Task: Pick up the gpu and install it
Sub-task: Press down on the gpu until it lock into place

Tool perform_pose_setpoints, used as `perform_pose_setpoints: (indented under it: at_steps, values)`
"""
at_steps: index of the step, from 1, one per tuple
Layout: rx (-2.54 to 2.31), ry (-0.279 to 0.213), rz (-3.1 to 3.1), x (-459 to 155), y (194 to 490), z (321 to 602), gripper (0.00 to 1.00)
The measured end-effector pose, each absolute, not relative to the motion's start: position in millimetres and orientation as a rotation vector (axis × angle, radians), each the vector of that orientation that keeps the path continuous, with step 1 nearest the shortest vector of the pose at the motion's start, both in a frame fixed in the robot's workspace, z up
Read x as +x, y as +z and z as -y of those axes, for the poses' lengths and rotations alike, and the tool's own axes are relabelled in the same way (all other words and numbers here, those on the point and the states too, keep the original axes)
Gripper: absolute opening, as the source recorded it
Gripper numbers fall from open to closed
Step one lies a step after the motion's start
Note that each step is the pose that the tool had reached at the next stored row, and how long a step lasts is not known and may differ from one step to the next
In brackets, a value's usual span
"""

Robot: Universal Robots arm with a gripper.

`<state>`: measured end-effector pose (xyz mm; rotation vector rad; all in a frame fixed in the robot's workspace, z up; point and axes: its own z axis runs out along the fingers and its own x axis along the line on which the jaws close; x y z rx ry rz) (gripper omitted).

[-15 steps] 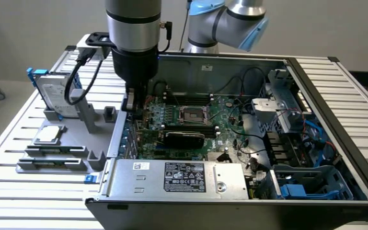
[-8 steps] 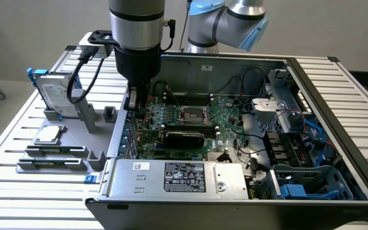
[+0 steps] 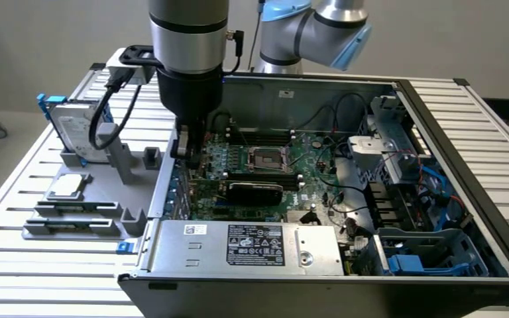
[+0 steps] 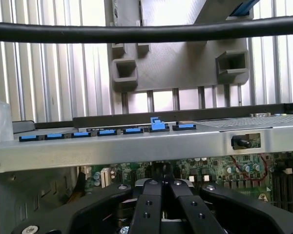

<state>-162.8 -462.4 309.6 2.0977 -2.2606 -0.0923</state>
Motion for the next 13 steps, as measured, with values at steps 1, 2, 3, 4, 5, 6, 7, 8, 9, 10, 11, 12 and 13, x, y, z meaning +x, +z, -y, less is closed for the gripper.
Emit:
perform_pose_setpoints:
  at_steps: [1, 2, 3, 4, 5, 6, 7, 8, 9, 10, 11, 12, 13]
  values:
    - [2.097, -0.093, 2.26, -163, 310, 464, 0.11]
    - [2.097, -0.093, 2.26, -163, 310, 466, 0.11]
    - [2.097, -0.093, 2.26, -163, 310, 468, 0.11]
    - [2.097, -0.093, 2.26, -163, 310, 470, 0.11]
    - [2.097, -0.093, 2.26, -163, 310, 471, 0.11]
    - [2.097, -0.093, 2.26, -163, 310, 473, 0.11]
    - [2.097, -0.093, 2.26, -163, 309, 473, 0.11]
    - [2.097, -0.093, 2.261, -163, 309, 474, 0.11]
    - [2.097, -0.093, 2.261, -163, 309, 475, 0.11]
    - [2.096, -0.093, 2.261, -163, 309, 475, 0.11]
    - [2.095, -0.093, 2.263, -163, 308, 475, 0.11]
    - [2.093, -0.093, 2.264, -163, 307, 475, 0.11]
    - [2.091, -0.093, 2.266, -164, 307, 476, 0.11]
